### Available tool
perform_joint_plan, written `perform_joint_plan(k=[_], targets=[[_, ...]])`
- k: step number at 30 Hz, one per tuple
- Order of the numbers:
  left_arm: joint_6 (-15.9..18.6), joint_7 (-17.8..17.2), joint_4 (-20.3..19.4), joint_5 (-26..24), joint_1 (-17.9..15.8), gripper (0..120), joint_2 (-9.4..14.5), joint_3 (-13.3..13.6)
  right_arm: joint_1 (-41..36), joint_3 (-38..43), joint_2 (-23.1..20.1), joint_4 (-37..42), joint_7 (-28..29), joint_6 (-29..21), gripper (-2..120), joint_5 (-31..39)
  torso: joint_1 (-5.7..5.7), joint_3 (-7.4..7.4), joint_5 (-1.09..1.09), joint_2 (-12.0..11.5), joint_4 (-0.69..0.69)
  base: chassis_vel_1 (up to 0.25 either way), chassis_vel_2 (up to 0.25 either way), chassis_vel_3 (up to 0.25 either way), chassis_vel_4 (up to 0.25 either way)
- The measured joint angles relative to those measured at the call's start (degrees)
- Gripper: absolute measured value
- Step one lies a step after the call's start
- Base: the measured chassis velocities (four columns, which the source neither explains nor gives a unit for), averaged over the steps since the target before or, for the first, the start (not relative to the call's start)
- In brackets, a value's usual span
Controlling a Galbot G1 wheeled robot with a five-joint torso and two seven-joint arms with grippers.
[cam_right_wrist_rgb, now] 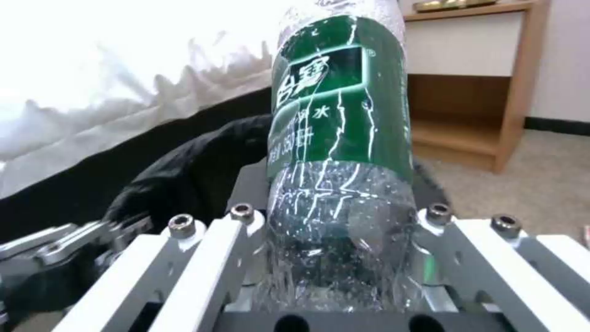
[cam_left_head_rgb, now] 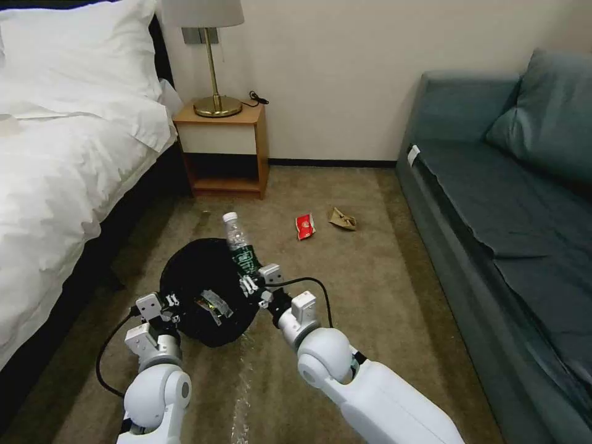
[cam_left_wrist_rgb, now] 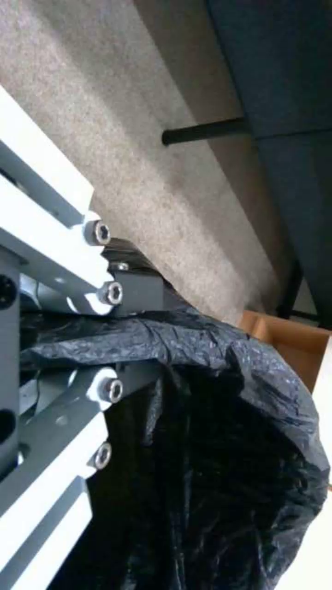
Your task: Pick up the trash bin, then pick up the garbage on the floor and place it into the trash bin.
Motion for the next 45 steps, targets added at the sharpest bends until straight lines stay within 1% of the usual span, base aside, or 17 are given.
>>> perform_joint_plan(k=[20,21,22,24,25,27,28,30,31,33,34,36,37,39,43,44,45], targets=[[0.32,-0.35,-0.71,0.19,-0.02,4,-0.86,1.86,-1.12,-3.75,0.48,-6.22,0.01,2.04,29,-2.34,0.0,0.0,0.01,0.0,-0.01,0.0,0.0,0.0,0.0],[0.32,-0.36,-0.62,0.25,0.07,4,-0.9,1.87,-1.44,-3.95,0.48,-6.35,-0.19,2.09,33,-2.65,0.0,0.0,0.01,0.0,0.0,0.0,0.0,0.0,0.0],[0.32,-0.36,-0.62,0.25,0.07,4,-0.9,1.87,-1.44,-3.95,0.48,-6.35,-0.19,2.09,33,-2.65,0.0,0.0,0.01,0.0,0.0,0.0,0.0,0.0,0.0],[0.27,-0.36,-0.55,0.28,0.06,4,-0.91,1.76,-1.6,-4.12,0.5,-6.49,-0.24,2.39,44,-3.3,0.0,0.0,0.01,0.0,-0.01,0.0,0.0,0.0,0.0],[0.27,-0.36,-0.55,0.28,0.06,4,-0.91,1.76,-1.6,-4.12,0.5,-6.49,-0.24,2.39,44,-3.3,0.0,0.0,0.01,0.0,-0.01,0.0,0.0,0.0,0.0],[0.26,-0.37,-0.53,0.3,0.03,4,-0.91,1.73,-1.6,-4.16,0.58,-6.48,-0.23,2.41,54,-3.39,0.0,0.0,0.01,0.0,-0.01,0.0,0.0,0.0,0.0],[0.26,-0.37,-0.53,0.3,0.03,4,-0.91,1.73,-1.6,-4.16,0.58,-6.48,-0.23,2.41,54,-3.39,0.0,0.0,0.01,0.0,-0.01,0.0,0.0,0.0,0.0],[0.26,-0.39,-0.5,0.33,-0.06,4,-1.02,1.8,-1.6,-4.15,0.69,-6.42,-0.22,2.41,64,-3.45,0.0,0.0,0.01,0.0,-0.01,0.0,0.0,0.0,0.0],[0.26,-0.39,-0.5,0.33,-0.06,4,-1.02,1.8,-1.6,-4.15,0.69,-6.42,-0.22,2.41,64,-3.45,0.0,0.0,0.01,0.0,-0.01,0.0,0.0,0.0,0.0],[0.25,-0.4,-0.48,0.44,-0.09,4,-1.14,2.02,-1.6,-4.11,0.77,-6.33,-0.18,2.41,76,-3.47,0.0,0.0,0.0,0.0,-0.01,0.0,0.0,0.0,0.0],[0.25,-0.4,-0.48,0.44,-0.09,4,-1.14,2.02,-1.6,-4.11,0.77,-6.33,-0.18,2.41,76,-3.47,0.0,0.0,0.0,0.0,-0.01,0.0,0.0,0.0,0.0],[0.26,-0.43,-0.46,0.53,-0.08,4,-1.16,2.12,-1.6,-4.08,0.79,-6.21,-0.17,2.39,87,-3.48,0.0,0.0,0.01,0.0,-0.01,0.0,0.0,0.0,0.0],[0.26,-0.43,-0.46,0.53,-0.08,4,-1.16,2.12,-1.6,-4.08,0.79,-6.21,-0.17,2.39,87,-3.48,0.0,0.0,0.01,0.0,-0.01,0.0,0.0,0.0,0.0],[0.26,-0.43,-0.41,0.54,-0.06,4,-1.1,1.97,-1.49,-3.46,0.91,-6.0,-0.17,2.4,98,-3.66,0.0,0.0,0.01,0.0,-0.01,0.0,0.0,0.0,0.0],[0.24,-0.44,-0.08,0.53,-0.08,4,-0.93,1.5,-0.44,-1.03,0.96,-4.98,-0.17,2.44,100,-3.74,0.0,0.0,0.01,0.0,0.0,0.0,0.0,0.0,0.0],[0.24,-0.45,0.31,0.44,-0.32,4,-0.56,1.06,0.12,3.92,0.63,-2.64,-0.13,2.44,100,-3.25,0.0,0.0,0.01,0.0,0.0,0.0,0.0,0.0,0.0],[0.24,-0.45,0.31,0.44,-0.32,4,-0.56,1.06,0.12,3.92,0.63,-2.64,-0.13,2.44,100,-3.25,0.0,0.0,0.01,0.0,0.0,0.0,0.0,0.0,0.0]])
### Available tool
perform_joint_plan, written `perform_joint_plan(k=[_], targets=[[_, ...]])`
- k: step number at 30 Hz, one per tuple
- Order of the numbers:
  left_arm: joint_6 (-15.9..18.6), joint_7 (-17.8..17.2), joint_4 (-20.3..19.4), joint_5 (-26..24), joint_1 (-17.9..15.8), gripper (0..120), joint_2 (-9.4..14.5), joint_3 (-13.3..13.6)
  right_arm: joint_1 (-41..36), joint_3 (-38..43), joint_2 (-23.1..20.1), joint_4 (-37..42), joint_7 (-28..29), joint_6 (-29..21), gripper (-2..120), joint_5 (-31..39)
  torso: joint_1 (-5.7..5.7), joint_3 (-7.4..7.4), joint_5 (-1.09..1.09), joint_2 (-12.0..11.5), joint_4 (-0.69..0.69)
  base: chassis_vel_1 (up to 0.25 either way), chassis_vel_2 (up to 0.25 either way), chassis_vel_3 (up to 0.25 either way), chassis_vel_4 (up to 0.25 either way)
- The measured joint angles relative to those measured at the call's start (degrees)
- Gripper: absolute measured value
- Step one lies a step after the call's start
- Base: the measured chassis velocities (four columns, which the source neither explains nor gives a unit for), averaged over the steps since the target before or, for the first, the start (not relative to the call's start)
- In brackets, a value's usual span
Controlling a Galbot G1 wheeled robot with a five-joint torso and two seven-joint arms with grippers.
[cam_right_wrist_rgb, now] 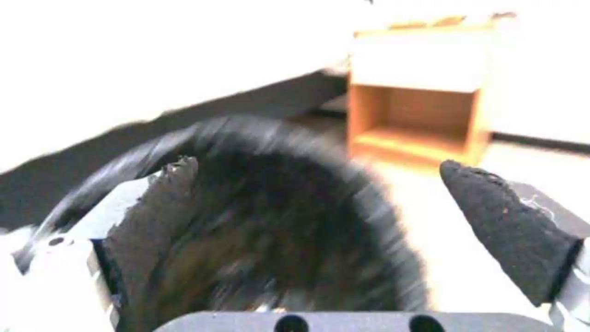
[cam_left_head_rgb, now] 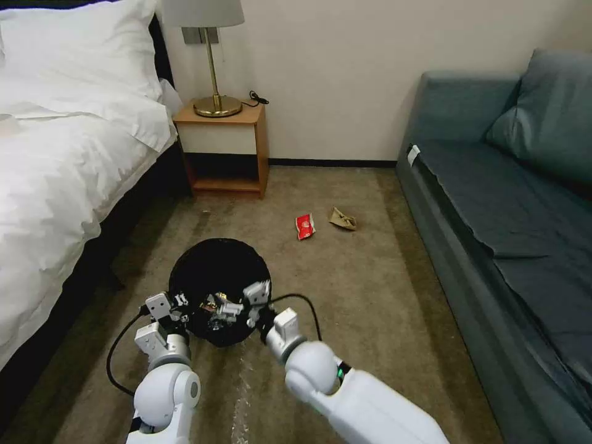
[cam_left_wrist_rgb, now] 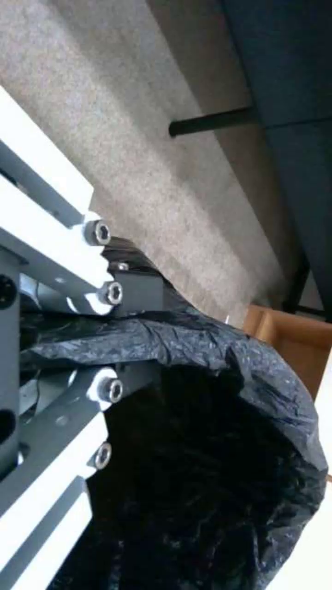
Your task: Pick up the trash bin, then pick up the garbage on the floor and place it into the trash bin.
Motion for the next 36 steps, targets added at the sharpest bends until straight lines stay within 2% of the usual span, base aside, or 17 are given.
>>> perform_joint_plan(k=[5,7,9,10,14,19,24,31,36], targets=[[0.07,-0.02,0.37,0.03,-0.93,4,0.26,-0.12,-1.32,5.95,-0.45,1.6,0.66,0.79,100,0.1,0.0,0.0,0.0,0.0,0.0,0.0,0.0,0.0,0.0],[0.27,-0.01,0.85,0.23,-1.99,4,0.37,-0.51,-4.18,12.15,-0.87,2.42,1.46,2.24,100,-0.88,0.0,0.0,0.0,0.0,-0.01,0.0,0.0,0.0,0.0],[0.3,0.01,0.96,0.23,-2.1,4,0.52,-0.56,-4.88,13.45,-1.01,2.56,1.48,2.56,100,-1.24,0.0,0.0,0.0,0.0,-0.01,0.0,0.0,0.0,0.0],[0.35,0.05,1.27,-0.01,-2.32,4,1.26,-0.78,-7.45,18.13,-1.48,2.86,1.49,3.72,100,-2.76,0.0,0.0,0.01,0.0,-0.01,0.0,0.0,0.0,0.0],[0.46,0.46,1.45,-0.37,-2.57,4,2.02,-1.15,-11.24,24.33,-1.7,3.51,1.29,5.2,100,-4.15,0.0,0.0,0.01,0.0,-0.01,0.0,0.0,0.0,0.0],[1.3,2.89,1.48,0.01,-2.93,4,2.31,-2.03,-17.31,33.7,-1.07,3.81,1.06,8.81,100,-4.65,0.0,0.0,0.01,0.0,-0.01,0.0,0.0,0.0,0.0],[1.97,4.48,1.05,0.1,-2.99,4,3.21,-1.94,-20.22,39.04,-0.34,2.7,0.28,13.08,100,-7.47,0.0,0.0,0.0,0.0,0.0,0.0,0.0,0.0,0.0],[2.93,8.52,0.67,0.01,-2.9,4,5.4,-1.99,-25.46,45.02,0.77,2.39,-2.92,16.65,100,-10.91,0.0,0.0,-0.01,0.0,-0.01,0.0,0.0,0.0,0.0],[2.98,10.12,0.59,-0.09,-2.58,4,5.97,-2.44,-27.13,47.32,1.37,2.09,-4.68,18.05,100,-12.46,0.0,0.0,-0.01,0.0,-0.01,0.0,0.0,0.0,0.0]])
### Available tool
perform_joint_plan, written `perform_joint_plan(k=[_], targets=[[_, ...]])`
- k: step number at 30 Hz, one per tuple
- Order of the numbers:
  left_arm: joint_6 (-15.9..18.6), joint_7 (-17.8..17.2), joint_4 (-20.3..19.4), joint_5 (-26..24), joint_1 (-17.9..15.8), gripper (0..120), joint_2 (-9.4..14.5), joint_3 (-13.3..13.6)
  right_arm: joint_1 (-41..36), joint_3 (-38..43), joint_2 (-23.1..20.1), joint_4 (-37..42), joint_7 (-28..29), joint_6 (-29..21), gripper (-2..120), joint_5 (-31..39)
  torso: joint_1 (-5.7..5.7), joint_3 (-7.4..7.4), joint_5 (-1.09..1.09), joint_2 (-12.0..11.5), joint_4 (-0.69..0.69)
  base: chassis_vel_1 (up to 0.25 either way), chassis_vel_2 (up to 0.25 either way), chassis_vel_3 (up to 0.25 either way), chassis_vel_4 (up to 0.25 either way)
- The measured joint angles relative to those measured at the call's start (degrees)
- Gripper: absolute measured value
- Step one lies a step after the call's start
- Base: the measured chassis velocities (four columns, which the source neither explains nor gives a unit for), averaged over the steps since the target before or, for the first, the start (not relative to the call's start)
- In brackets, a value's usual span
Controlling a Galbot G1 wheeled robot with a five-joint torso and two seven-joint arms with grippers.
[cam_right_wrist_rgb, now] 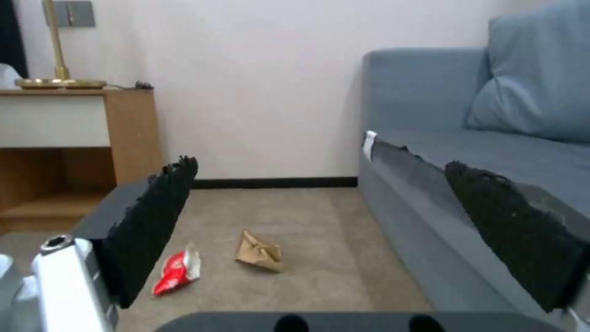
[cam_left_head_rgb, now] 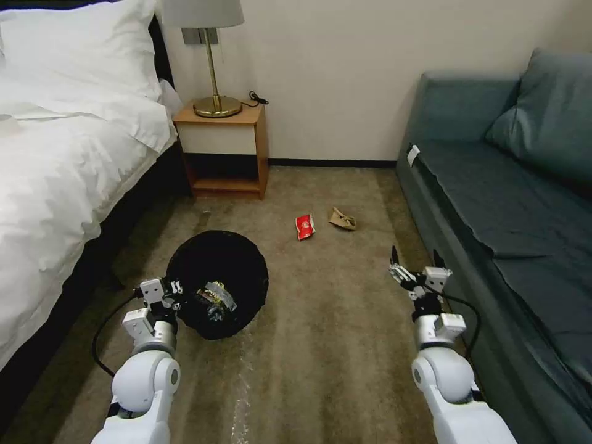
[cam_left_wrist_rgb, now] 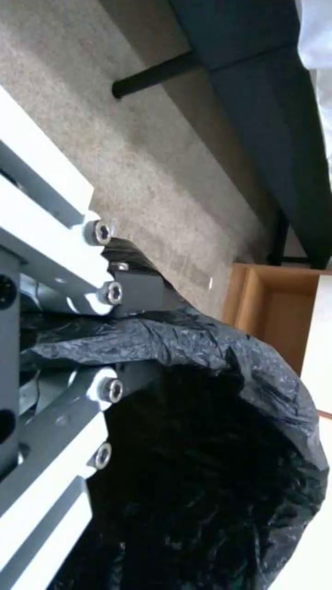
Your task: Pick up the trash bin, then pick up the garbage on the floor and place it into the trash bin.
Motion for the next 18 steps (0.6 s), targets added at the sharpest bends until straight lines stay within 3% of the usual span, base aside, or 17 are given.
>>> perform_joint_plan(k=[18], targets=[[-0.34,0.42,-1.87,-0.59,0.94,4,0.8,-1.06,-1.06,1.2,0.84,-0.16,-3.33,0.84,100,-0.3,0.0,0.0,0.0,0.0,0.0,0.0,0.0,0.0,0.0]])
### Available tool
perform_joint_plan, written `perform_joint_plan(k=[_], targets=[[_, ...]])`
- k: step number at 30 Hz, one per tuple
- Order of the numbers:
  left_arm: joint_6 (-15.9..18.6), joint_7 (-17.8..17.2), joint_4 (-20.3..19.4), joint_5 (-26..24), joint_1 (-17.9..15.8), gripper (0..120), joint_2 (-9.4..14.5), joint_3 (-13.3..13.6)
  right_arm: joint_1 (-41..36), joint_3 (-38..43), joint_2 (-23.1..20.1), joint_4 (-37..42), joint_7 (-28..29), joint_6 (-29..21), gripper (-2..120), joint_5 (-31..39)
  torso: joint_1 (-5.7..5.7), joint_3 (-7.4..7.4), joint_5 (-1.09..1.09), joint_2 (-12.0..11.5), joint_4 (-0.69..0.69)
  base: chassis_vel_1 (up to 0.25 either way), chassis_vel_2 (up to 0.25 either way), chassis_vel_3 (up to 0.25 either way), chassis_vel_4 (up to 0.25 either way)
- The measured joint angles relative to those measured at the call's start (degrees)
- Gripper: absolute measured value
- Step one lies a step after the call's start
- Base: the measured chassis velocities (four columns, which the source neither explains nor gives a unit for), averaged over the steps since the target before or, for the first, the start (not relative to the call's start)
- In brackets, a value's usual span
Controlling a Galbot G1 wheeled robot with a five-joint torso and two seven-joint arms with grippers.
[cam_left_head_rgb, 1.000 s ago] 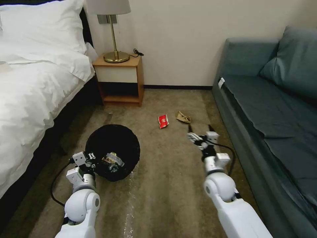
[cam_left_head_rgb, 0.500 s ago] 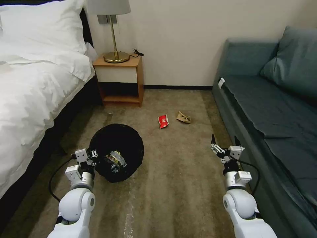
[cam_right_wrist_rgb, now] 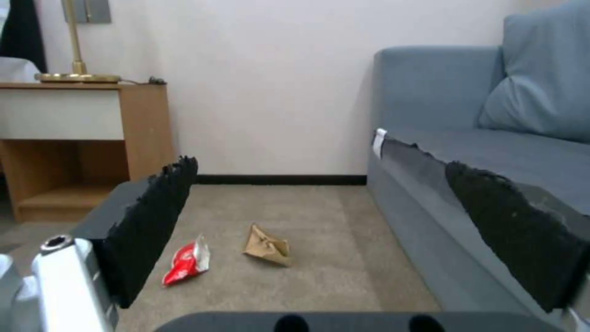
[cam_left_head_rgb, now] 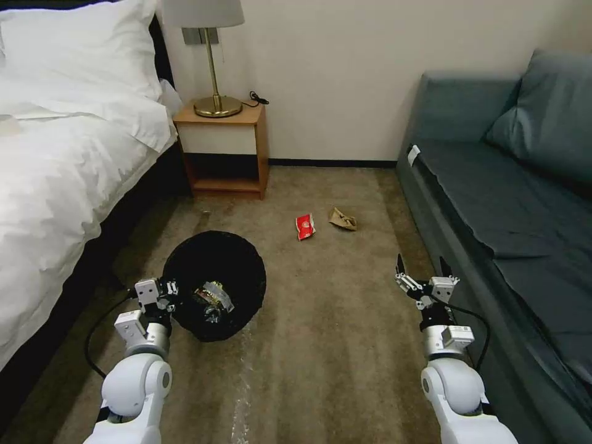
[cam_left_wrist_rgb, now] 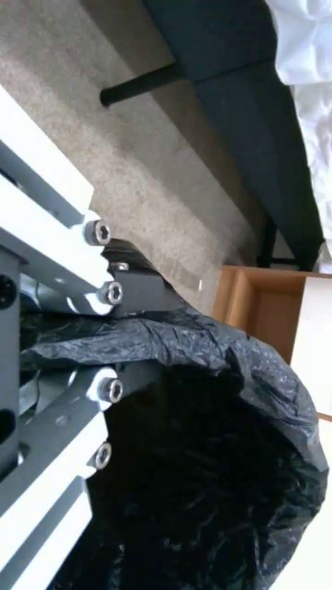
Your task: Pick up the trash bin, then pick up the garbage on the floor and place it into the trash bin.
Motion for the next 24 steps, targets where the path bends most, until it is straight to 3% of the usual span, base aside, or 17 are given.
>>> perform_joint_plan(k=[13,24], targets=[[0.0,-0.11,-0.6,0.02,0.3,4,0.12,-0.1,0.04,0.16,0.14,-0.28,-0.44,0.43,100,0.15,-0.01,0.0,0.0,0.0,0.0,-0.021,0.014,0.012,-0.018],[-0.04,-0.17,-0.83,0.09,0.97,4,-0.17,-0.23,-0.22,0.48,0.17,-0.44,-1.2,0.96,100,0.15,0.0,0.01,0.0,0.0,0.0,-0.086,0.088,0.092,-0.078]])
